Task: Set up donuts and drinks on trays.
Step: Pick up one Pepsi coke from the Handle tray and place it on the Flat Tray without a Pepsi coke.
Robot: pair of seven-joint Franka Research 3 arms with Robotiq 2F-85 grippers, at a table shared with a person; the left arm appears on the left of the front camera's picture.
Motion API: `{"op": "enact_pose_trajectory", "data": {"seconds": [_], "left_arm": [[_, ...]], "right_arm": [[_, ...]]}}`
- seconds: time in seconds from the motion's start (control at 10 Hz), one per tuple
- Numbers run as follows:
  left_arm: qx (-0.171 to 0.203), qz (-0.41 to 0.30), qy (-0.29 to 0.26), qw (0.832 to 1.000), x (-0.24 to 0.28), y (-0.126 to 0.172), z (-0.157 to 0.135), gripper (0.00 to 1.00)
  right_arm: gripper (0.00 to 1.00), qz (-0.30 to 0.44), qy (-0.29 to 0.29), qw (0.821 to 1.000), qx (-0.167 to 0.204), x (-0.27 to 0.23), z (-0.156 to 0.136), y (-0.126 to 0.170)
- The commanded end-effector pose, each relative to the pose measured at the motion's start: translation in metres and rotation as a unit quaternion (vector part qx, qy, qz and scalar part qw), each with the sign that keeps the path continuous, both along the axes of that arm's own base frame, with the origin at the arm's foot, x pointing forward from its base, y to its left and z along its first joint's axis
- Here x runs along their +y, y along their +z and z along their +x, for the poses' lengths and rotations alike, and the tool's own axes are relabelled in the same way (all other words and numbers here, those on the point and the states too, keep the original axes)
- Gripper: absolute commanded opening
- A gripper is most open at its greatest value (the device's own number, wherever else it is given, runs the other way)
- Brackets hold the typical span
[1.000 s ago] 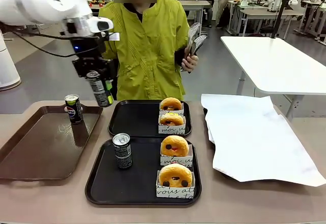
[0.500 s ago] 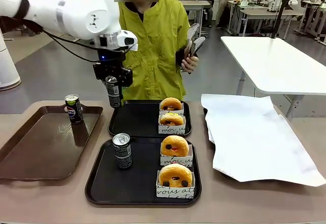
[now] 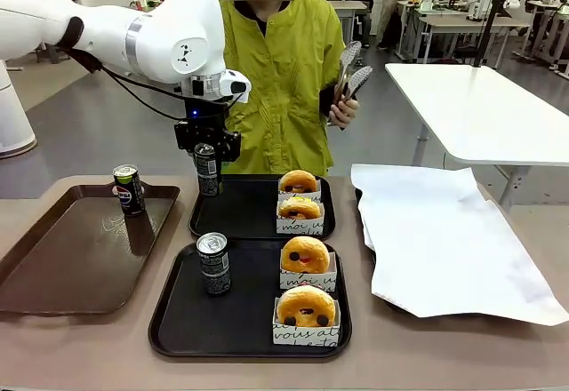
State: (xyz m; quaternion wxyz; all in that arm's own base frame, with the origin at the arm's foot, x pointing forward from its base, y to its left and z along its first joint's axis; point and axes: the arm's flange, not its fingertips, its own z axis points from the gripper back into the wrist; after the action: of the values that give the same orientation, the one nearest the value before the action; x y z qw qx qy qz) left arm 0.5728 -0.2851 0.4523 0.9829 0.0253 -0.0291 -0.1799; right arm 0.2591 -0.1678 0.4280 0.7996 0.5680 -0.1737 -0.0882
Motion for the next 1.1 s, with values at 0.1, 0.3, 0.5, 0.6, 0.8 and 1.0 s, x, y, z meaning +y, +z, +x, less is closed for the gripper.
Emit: {"op": "enact_pose_trajectory", "data": {"seconds": [0.1, 0.3, 0.5, 0.6, 0.8, 1.0], "left_arm": [[-0.012, -0.003, -0.003, 1.000, -0.001, 0.005, -0.001, 0.61], [-0.012, -0.003, -0.003, 1.000, -0.001, 0.005, -0.001, 0.61], [-0.008, -0.016, 0.014, 1.000, -0.004, -0.004, 0.012, 0.61], [-0.016, -0.031, 0.028, 0.999, -0.006, -0.008, 0.016, 0.61], [-0.034, -0.047, 0.047, 0.997, -0.013, -0.017, 0.028, 0.61], [-0.029, -0.059, 0.057, 0.996, -0.026, -0.036, 0.049, 0.61]], "right_arm": [[1.00, 0.005, 0.001, 1.000, -0.010, 0.000, 0.001, 0.000], [1.00, 0.005, 0.001, 1.000, -0.010, 0.000, 0.001, 0.000], [1.00, 0.005, 0.001, 1.000, -0.010, 0.000, 0.001, 0.000], [1.00, 0.005, 0.001, 1.000, -0.010, 0.000, 0.001, 0.000], [1.00, 0.005, 0.001, 1.000, -0.010, 0.000, 0.001, 0.000], [1.00, 0.005, 0.001, 1.000, -0.010, 0.000, 0.001, 0.000]]}}
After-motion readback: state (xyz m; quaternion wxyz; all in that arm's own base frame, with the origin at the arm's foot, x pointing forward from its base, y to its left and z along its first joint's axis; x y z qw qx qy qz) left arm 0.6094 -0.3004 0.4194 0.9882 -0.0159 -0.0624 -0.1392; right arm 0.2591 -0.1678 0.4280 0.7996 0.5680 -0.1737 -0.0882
